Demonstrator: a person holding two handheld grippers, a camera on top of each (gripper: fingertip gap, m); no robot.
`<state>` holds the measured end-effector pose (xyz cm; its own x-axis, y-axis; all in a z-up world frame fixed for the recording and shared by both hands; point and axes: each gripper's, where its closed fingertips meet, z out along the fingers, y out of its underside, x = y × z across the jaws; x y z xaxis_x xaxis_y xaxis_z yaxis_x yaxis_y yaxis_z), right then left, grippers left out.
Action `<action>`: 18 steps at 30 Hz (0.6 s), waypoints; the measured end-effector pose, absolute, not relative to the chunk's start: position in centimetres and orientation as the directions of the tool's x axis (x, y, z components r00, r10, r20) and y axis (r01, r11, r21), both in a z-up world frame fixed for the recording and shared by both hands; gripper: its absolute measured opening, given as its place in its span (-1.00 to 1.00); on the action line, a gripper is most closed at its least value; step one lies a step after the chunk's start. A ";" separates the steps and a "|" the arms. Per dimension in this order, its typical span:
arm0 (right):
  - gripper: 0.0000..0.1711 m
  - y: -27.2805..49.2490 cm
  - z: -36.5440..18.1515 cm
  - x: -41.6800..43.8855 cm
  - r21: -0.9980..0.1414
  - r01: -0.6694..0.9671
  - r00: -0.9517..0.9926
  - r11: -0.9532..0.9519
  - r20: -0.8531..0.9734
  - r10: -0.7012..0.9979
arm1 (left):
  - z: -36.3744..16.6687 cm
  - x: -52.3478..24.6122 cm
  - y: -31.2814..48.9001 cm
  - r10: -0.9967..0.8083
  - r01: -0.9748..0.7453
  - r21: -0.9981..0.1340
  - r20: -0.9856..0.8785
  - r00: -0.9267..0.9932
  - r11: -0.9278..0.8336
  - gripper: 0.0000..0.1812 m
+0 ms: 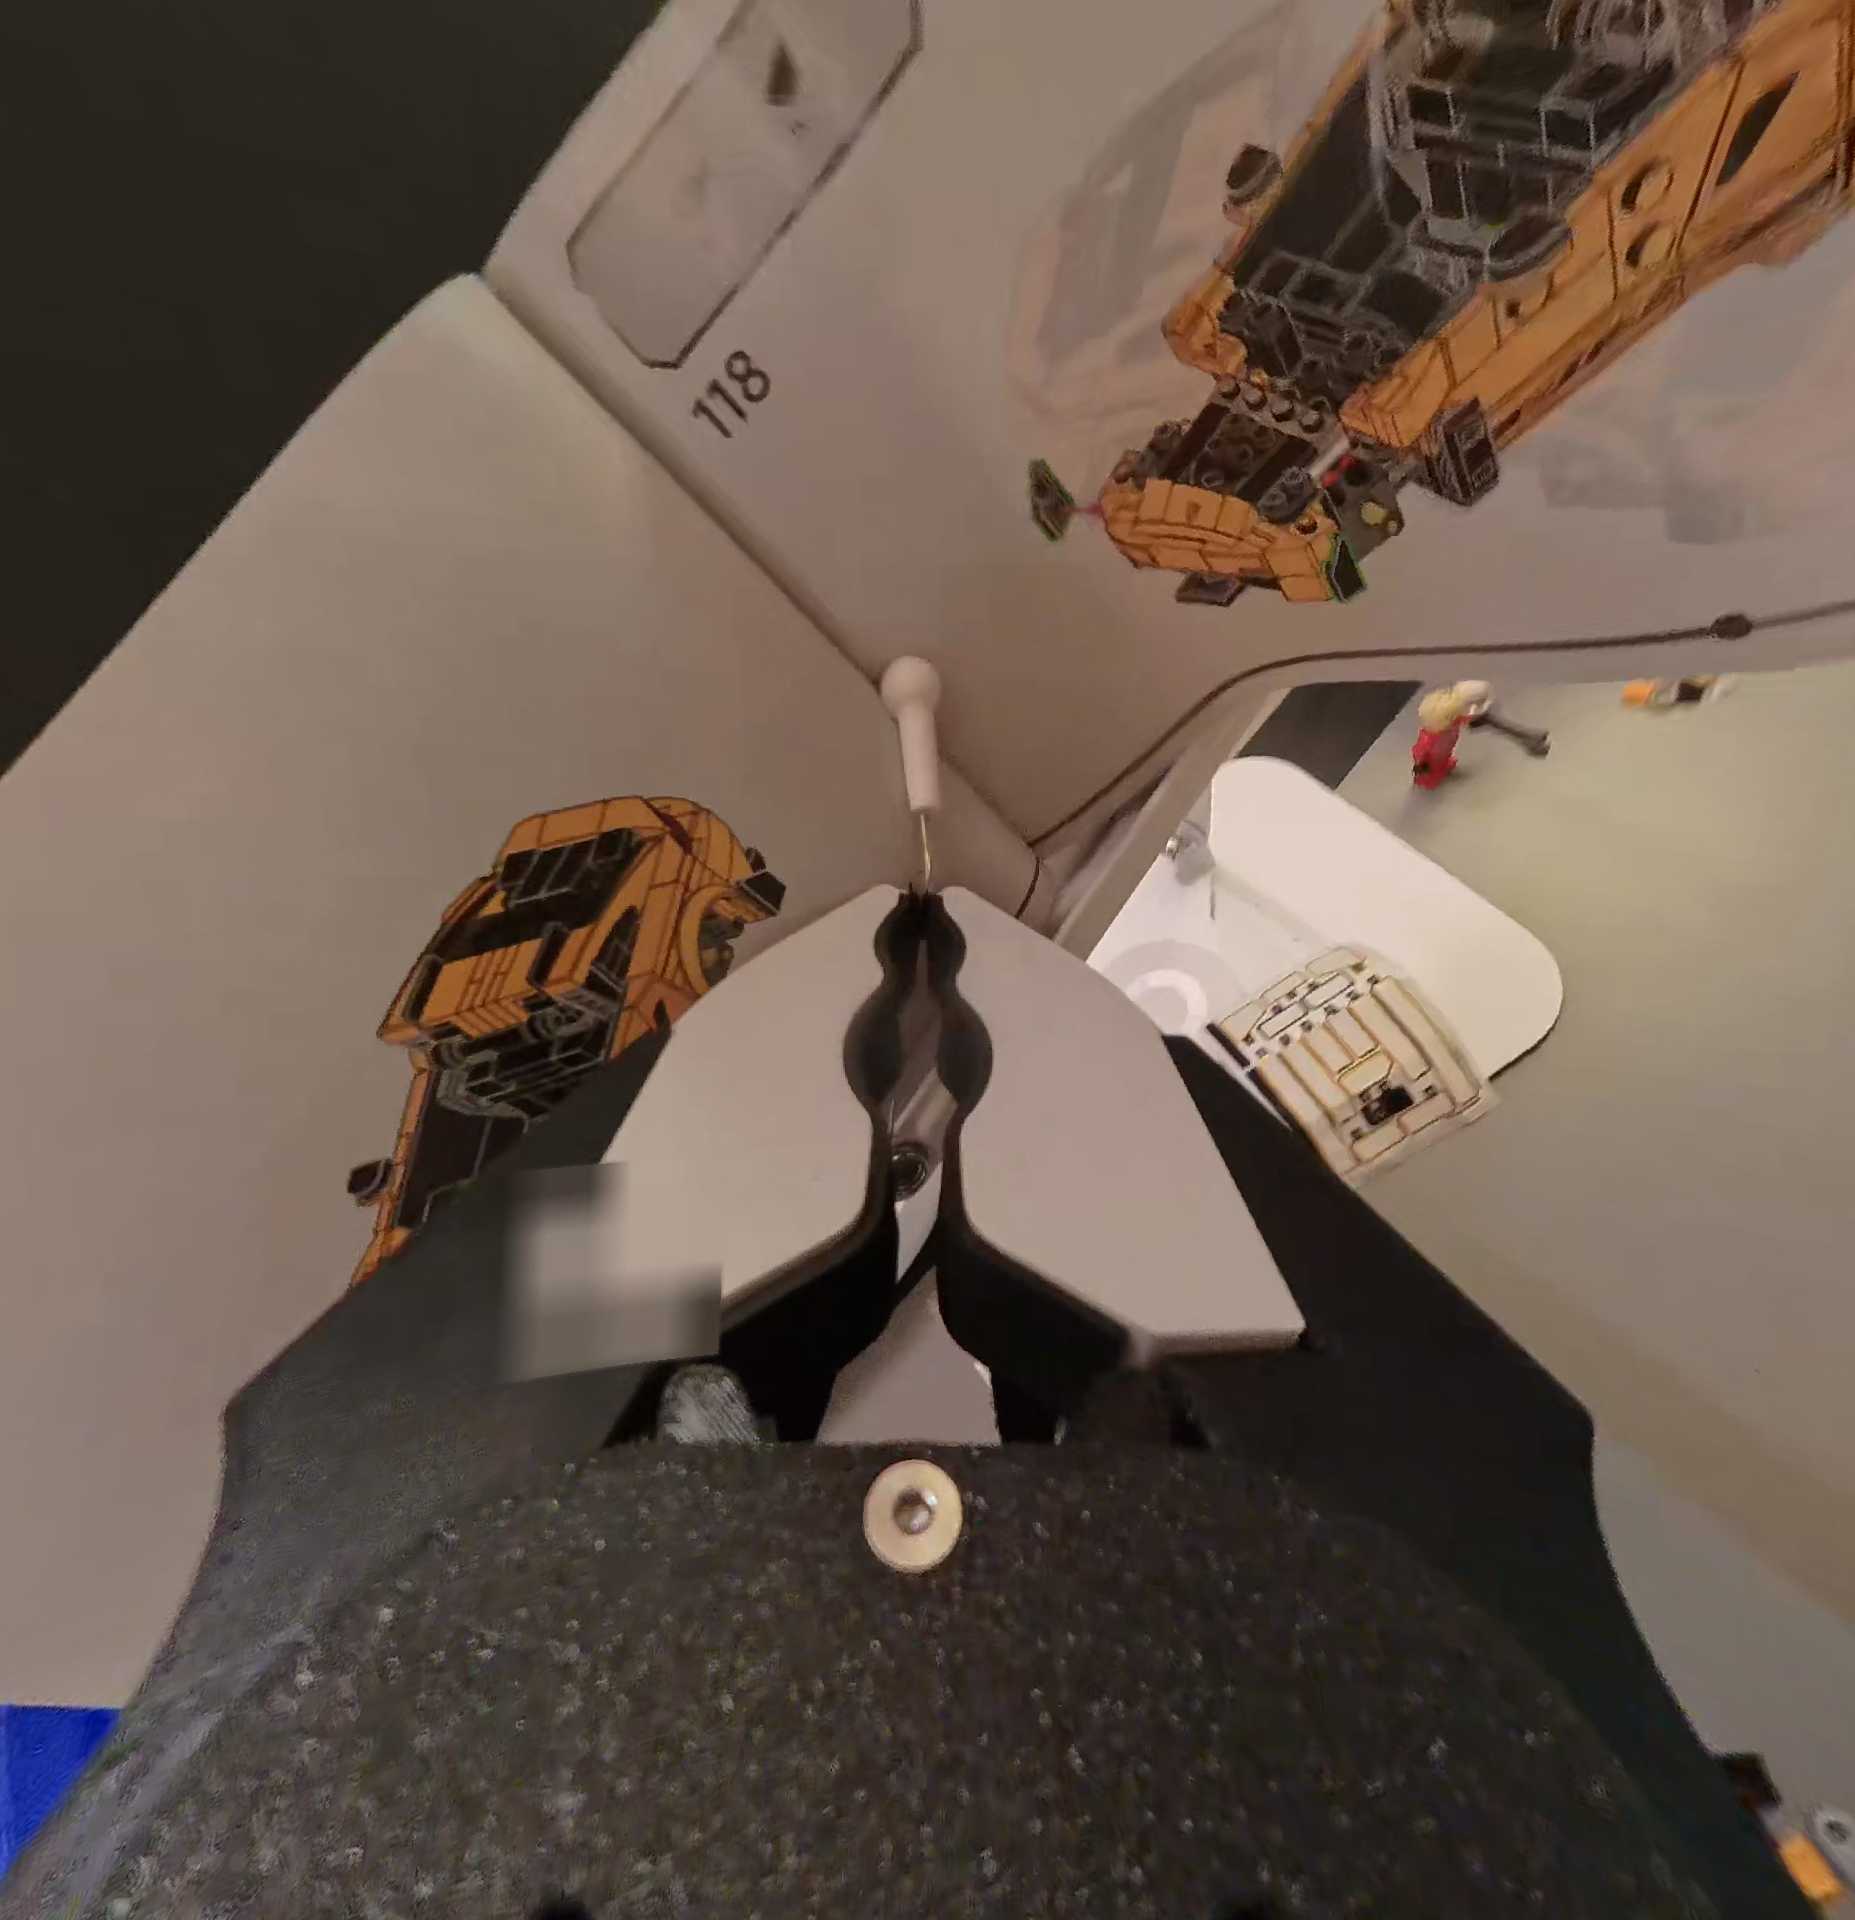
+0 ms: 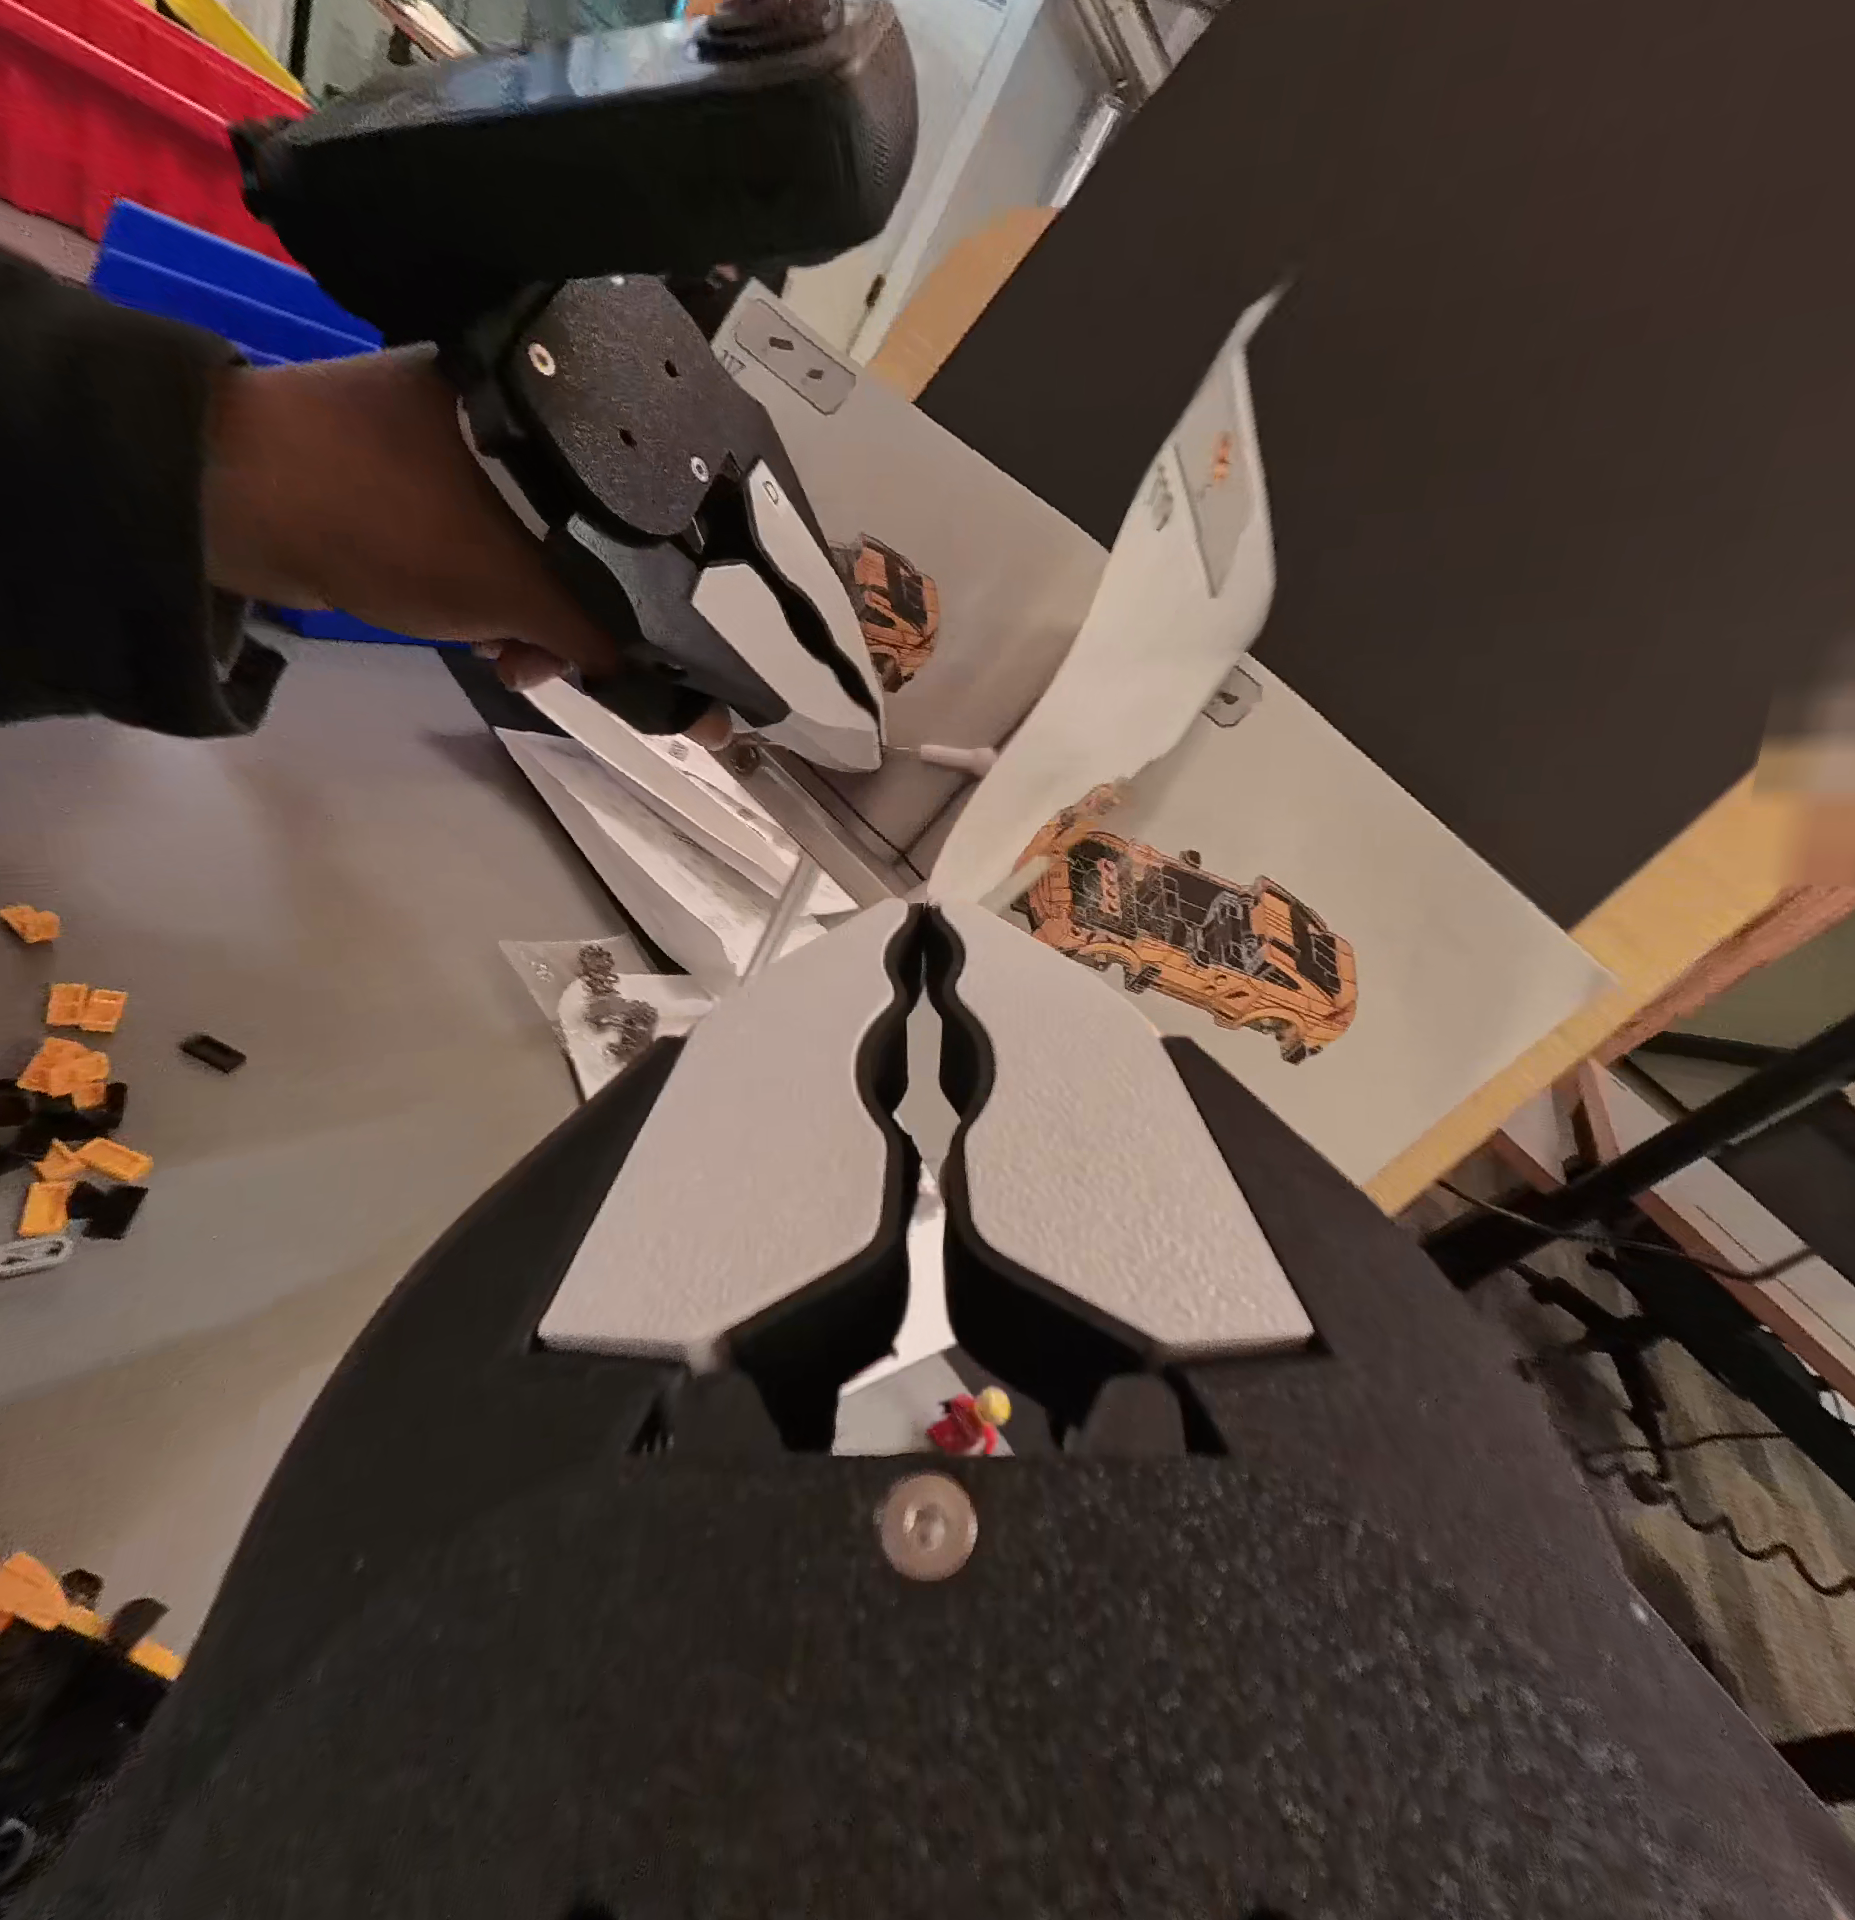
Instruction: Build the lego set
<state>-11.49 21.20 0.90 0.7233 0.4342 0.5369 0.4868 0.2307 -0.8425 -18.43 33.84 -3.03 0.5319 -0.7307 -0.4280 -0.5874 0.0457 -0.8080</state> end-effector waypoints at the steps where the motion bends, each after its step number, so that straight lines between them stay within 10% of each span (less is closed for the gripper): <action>1: -1.00 21.2 0.9 -12.1 -0.846 0.482 0.718 0.230 0.531 0.449 | -2.7 -18.8 33.8 -0.733 -0.540 -0.841 -0.387 0.560 0.033 -0.98; 9: -1.00 24.0 -0.7 -21.3 -0.789 0.569 0.599 0.232 0.591 0.541 | -1.7 -24.2 34.6 -0.750 0.011 -0.984 0.144 0.646 -0.179 -0.98; 18: -1.00 29.1 -2.2 -25.9 -0.843 0.531 0.650 0.087 0.471 0.597 | -1.3 -23.0 34.6 -0.811 0.018 -0.984 0.156 0.564 -0.177 -0.99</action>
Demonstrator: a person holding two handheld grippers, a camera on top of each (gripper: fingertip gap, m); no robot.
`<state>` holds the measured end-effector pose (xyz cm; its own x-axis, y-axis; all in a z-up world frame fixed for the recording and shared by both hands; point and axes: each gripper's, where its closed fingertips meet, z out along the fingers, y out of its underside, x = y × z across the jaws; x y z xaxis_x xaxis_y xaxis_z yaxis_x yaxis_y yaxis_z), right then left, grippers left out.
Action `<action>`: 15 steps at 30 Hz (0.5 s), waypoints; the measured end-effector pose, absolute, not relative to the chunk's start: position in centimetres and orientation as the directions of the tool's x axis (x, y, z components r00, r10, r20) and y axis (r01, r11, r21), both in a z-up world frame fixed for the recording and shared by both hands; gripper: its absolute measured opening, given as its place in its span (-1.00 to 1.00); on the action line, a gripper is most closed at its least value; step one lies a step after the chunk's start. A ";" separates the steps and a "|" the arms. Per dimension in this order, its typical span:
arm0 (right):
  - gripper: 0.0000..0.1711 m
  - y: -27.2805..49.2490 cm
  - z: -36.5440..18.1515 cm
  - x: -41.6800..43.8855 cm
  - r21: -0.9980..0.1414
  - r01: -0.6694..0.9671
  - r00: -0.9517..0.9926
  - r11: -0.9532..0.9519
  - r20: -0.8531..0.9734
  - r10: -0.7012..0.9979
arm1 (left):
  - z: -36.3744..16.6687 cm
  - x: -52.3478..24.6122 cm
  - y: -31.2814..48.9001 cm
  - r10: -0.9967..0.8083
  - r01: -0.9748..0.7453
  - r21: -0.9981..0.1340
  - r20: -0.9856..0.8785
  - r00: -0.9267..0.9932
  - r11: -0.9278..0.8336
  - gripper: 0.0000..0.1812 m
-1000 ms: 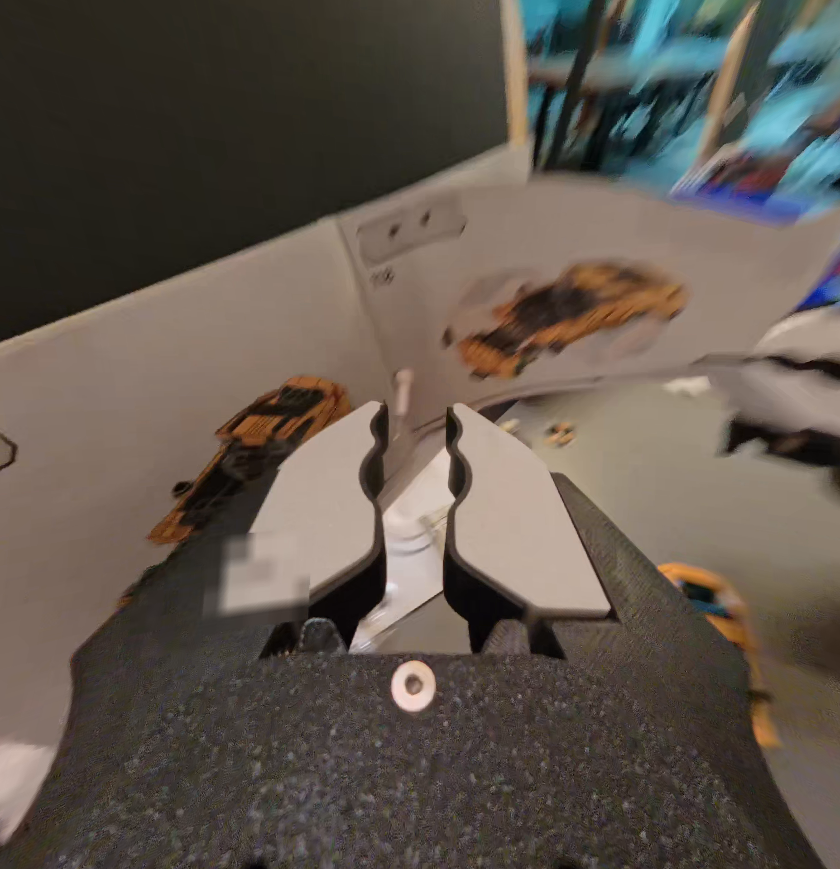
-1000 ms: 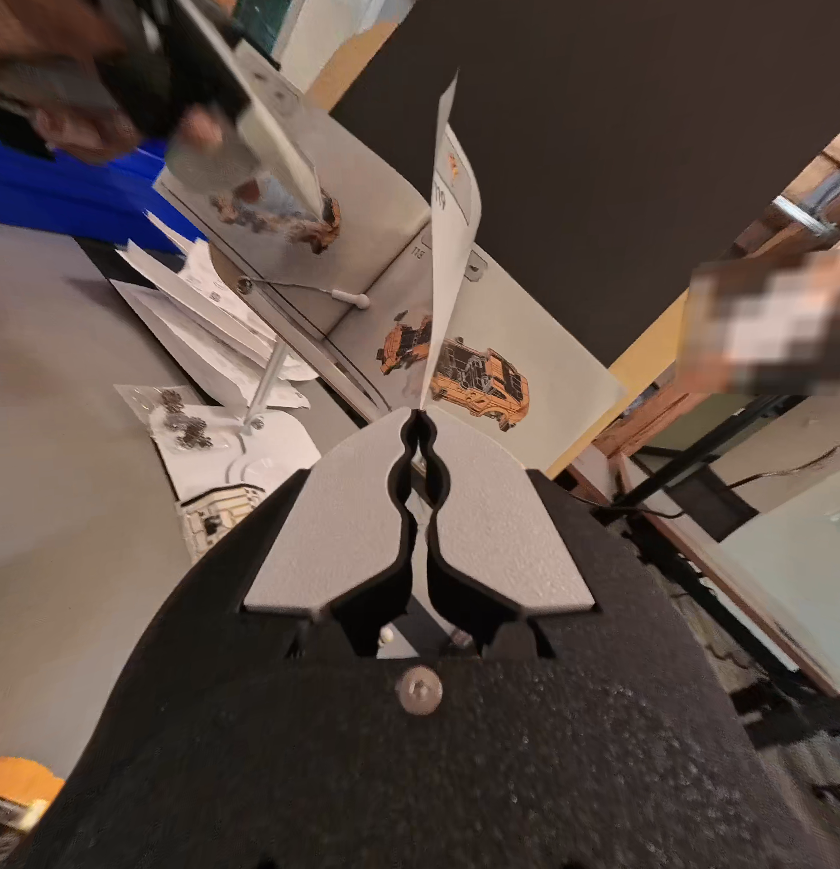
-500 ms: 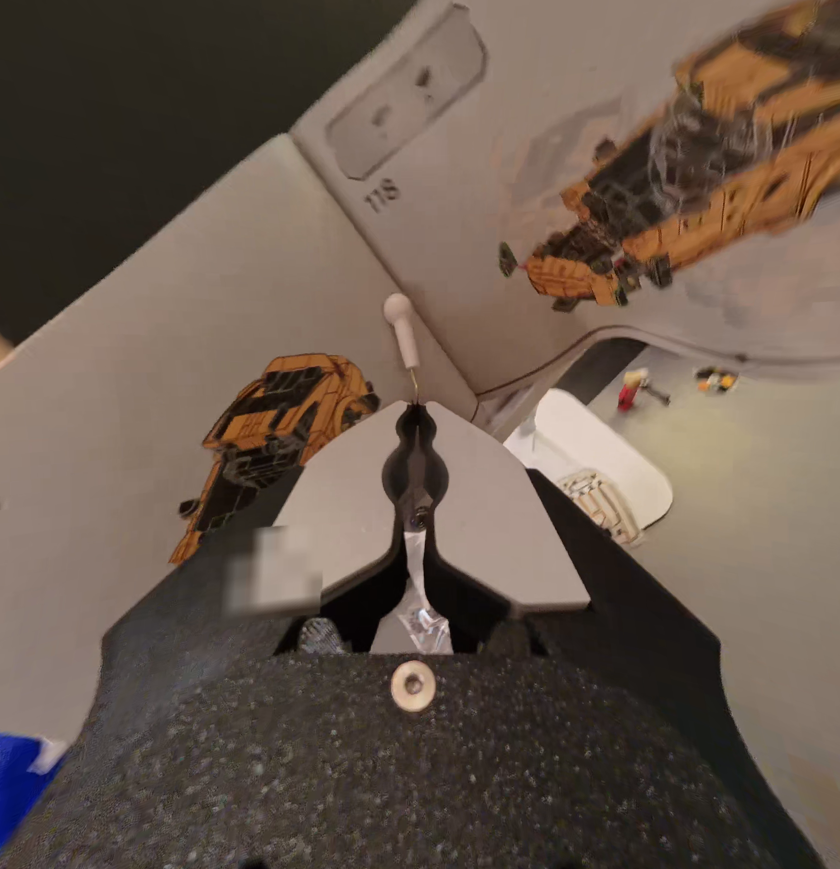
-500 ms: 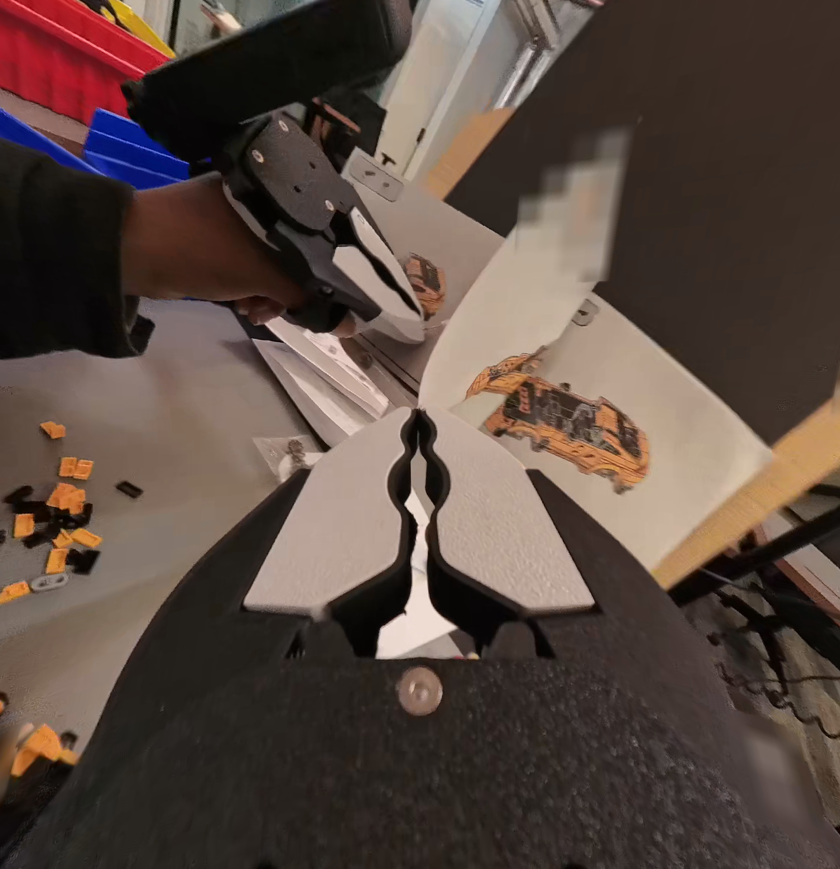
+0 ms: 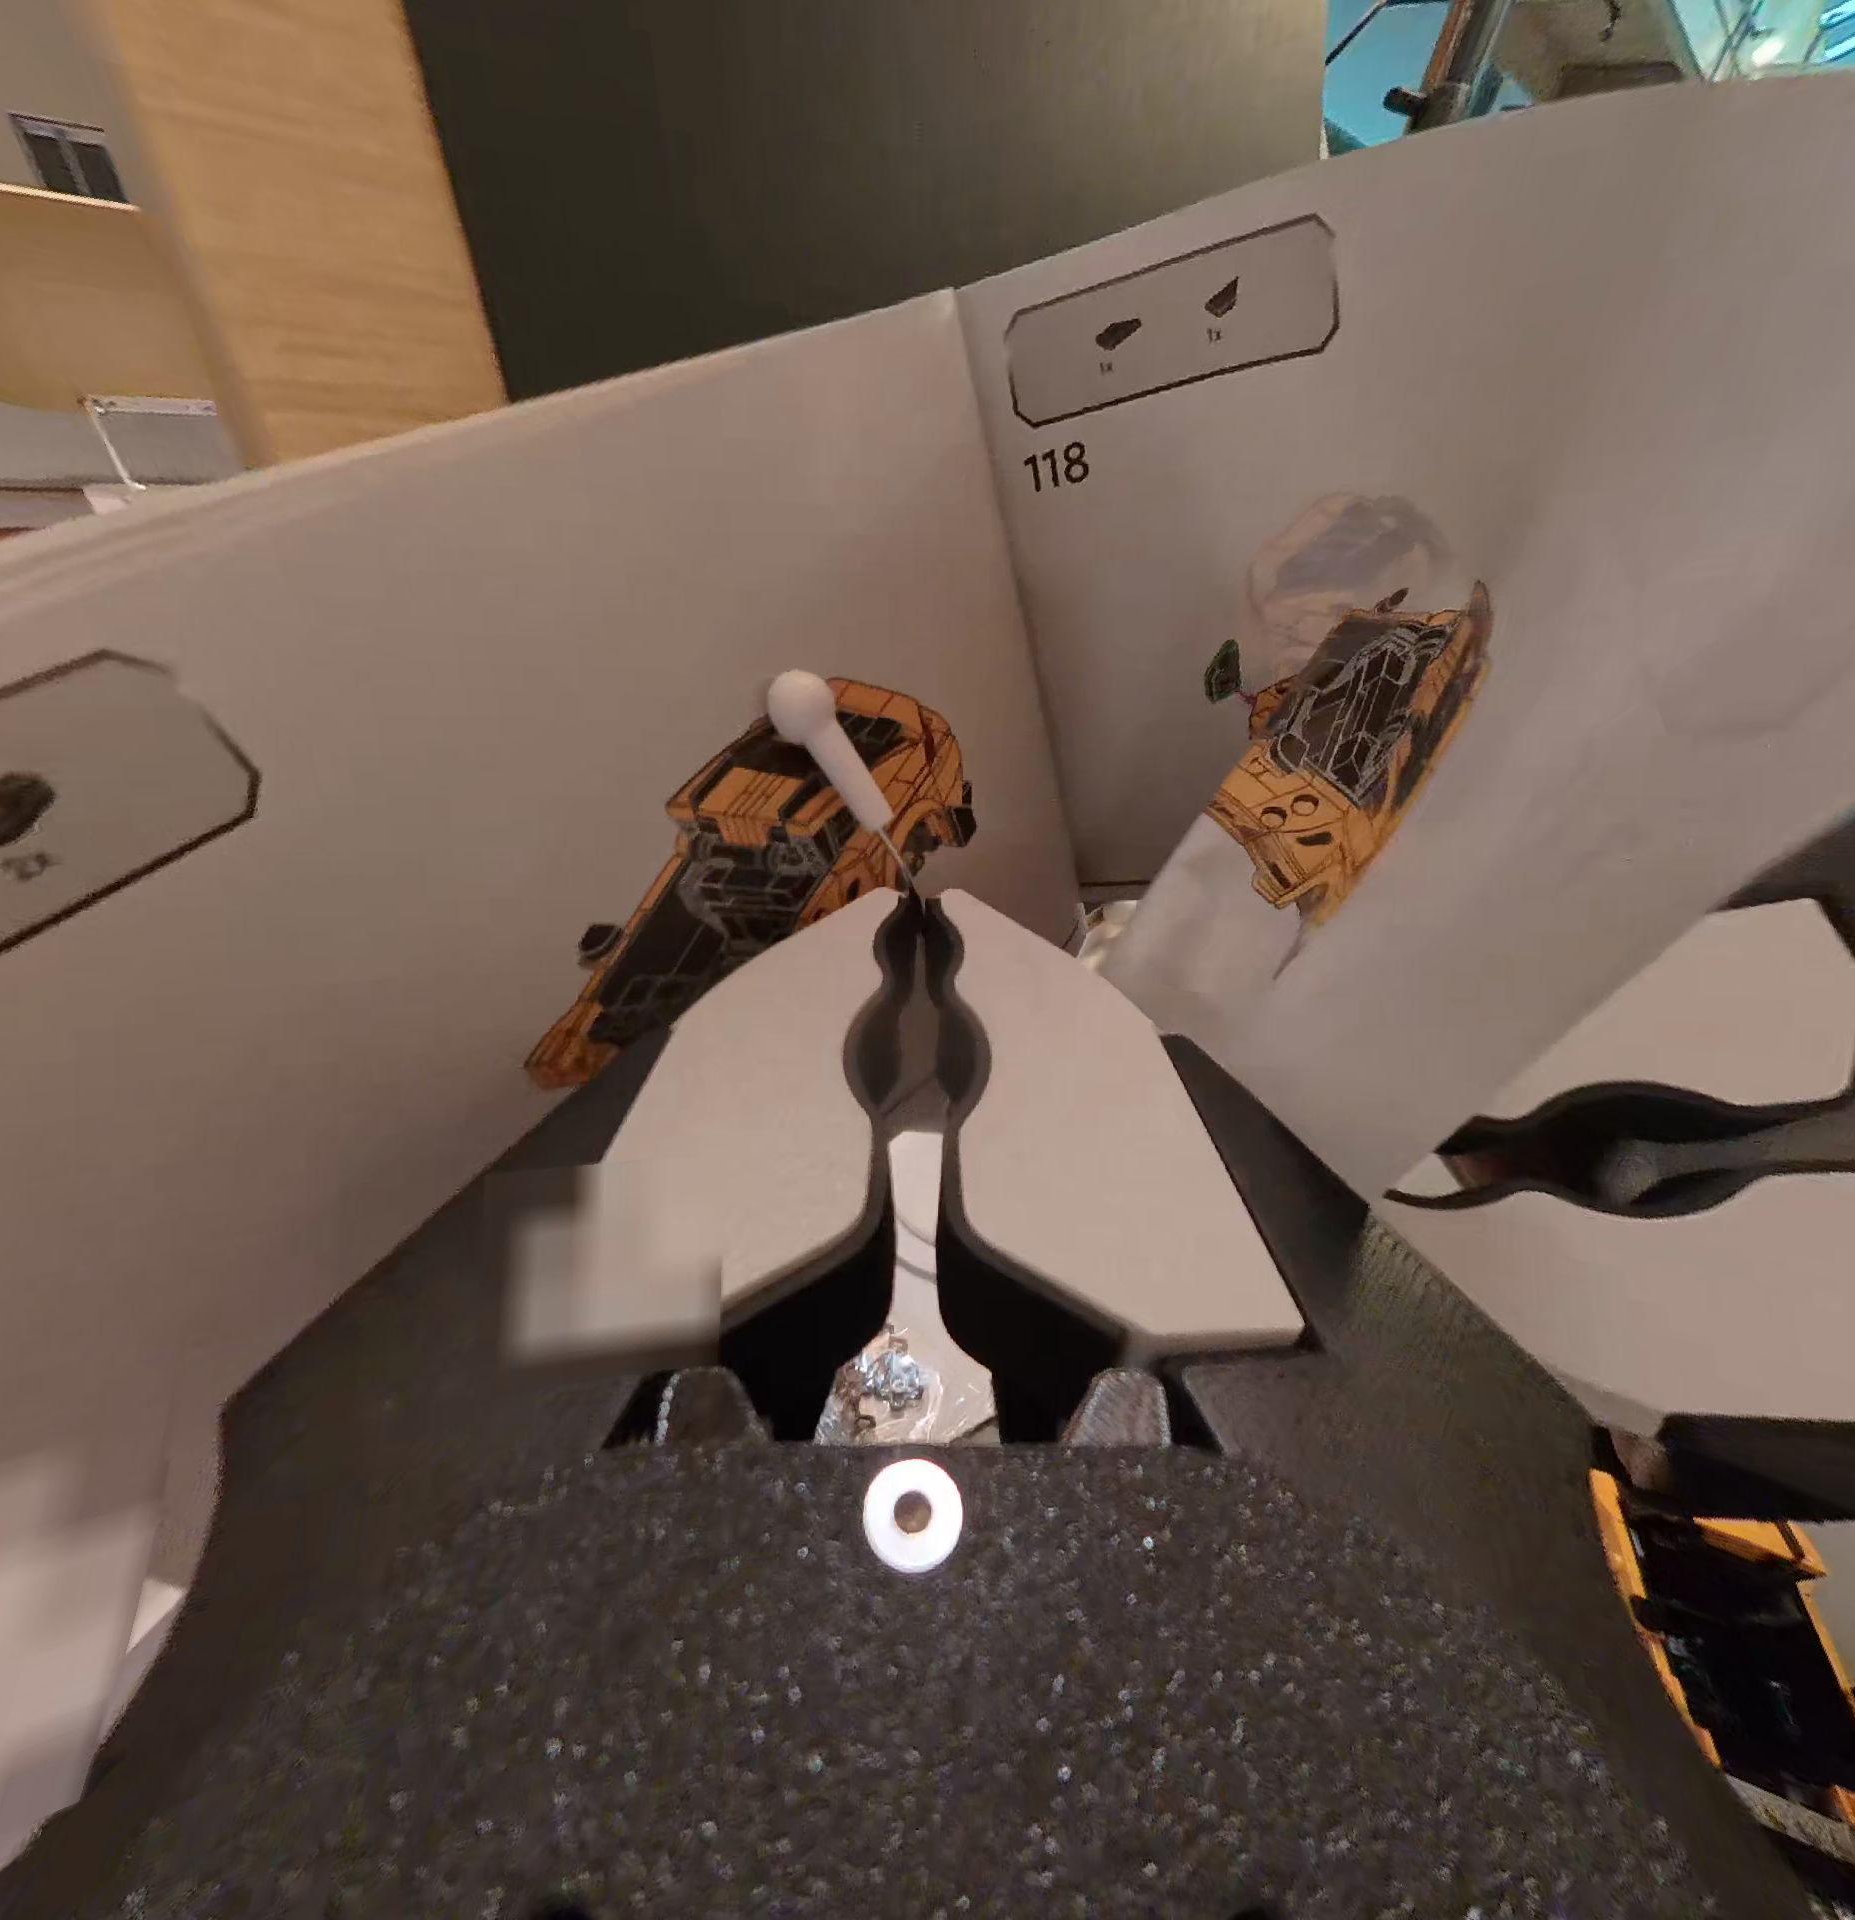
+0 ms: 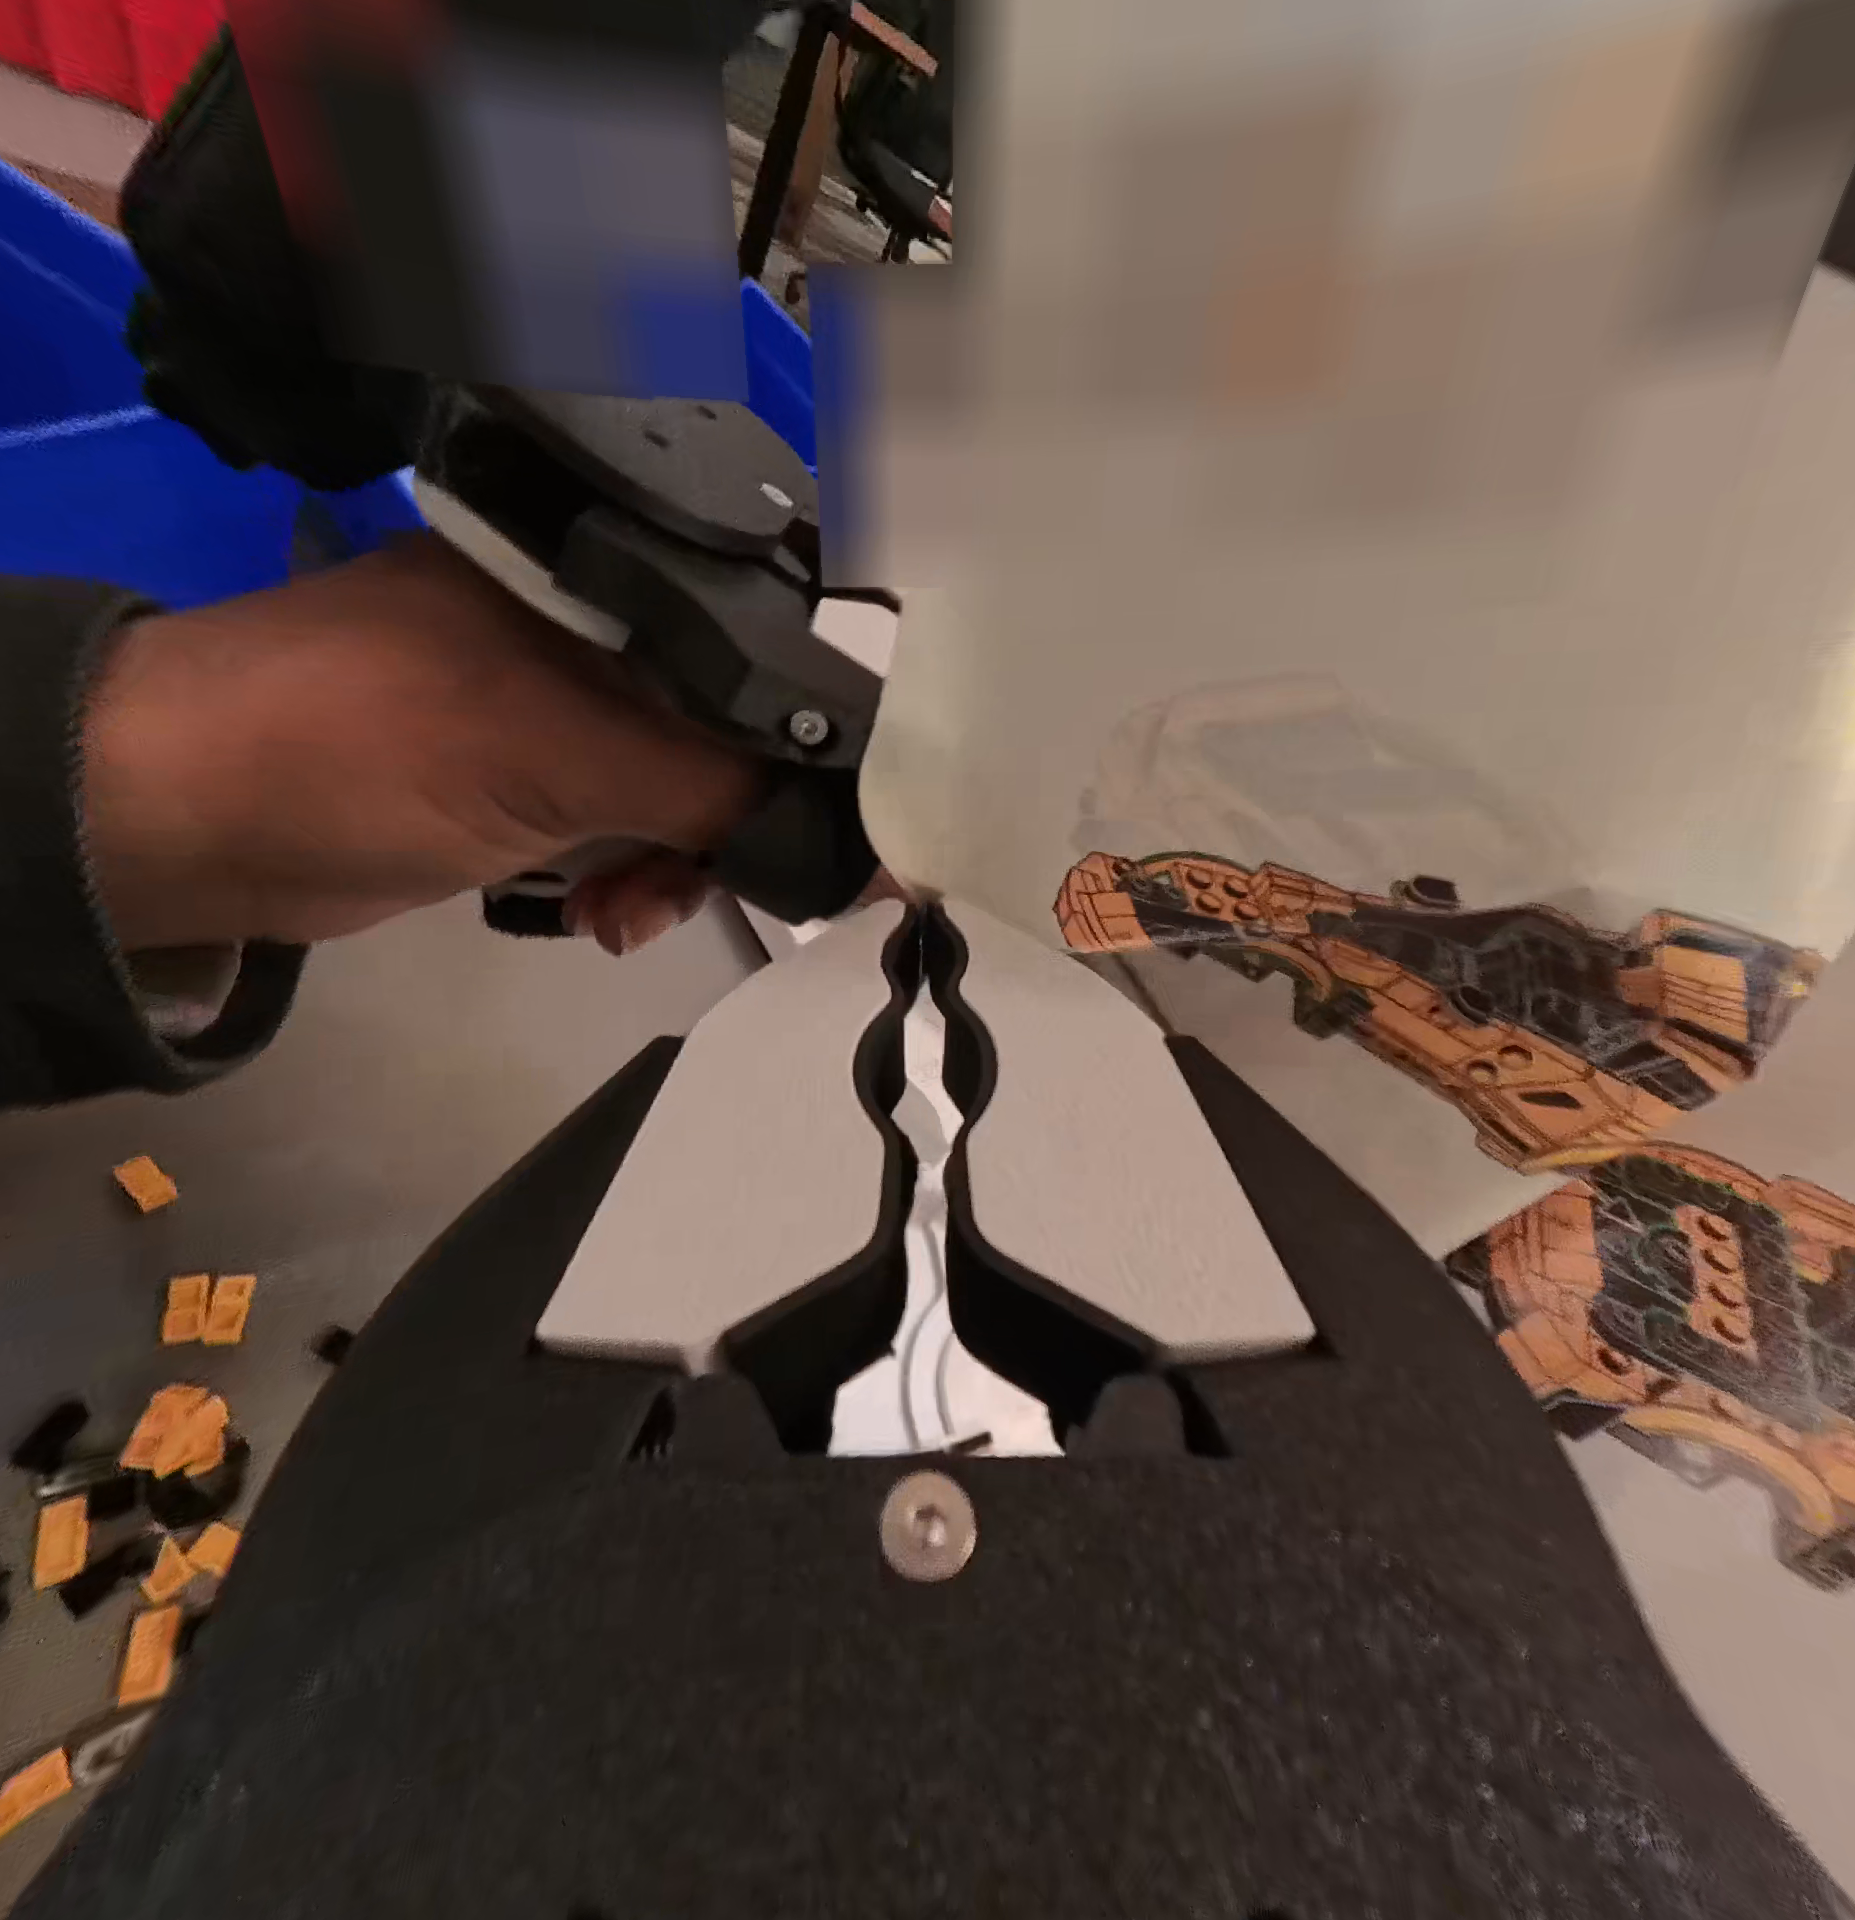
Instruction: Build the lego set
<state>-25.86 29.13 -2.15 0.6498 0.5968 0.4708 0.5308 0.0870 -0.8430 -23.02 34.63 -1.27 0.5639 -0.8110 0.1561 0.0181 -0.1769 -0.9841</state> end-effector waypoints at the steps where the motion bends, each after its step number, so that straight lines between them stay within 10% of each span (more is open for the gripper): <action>1: -1.00 29.3 -2.1 -25.7 -0.858 0.508 0.663 0.074 0.444 0.603 | -1.3 -22.9 34.8 -0.812 0.017 -0.984 0.156 0.563 -0.177 -0.99; 12: -0.81 20.5 4.8 -24.3 -0.987 0.048 0.239 0.152 0.159 0.958 | -1.2 -22.4 34.9 -0.821 0.044 -0.978 0.196 0.537 -0.205 -0.99; 15: -0.85 23.3 8.8 -18.4 -0.980 -0.153 0.415 0.129 0.055 0.908 | -1.2 -22.4 34.9 -0.820 0.044 -0.978 0.195 0.539 -0.203 -0.99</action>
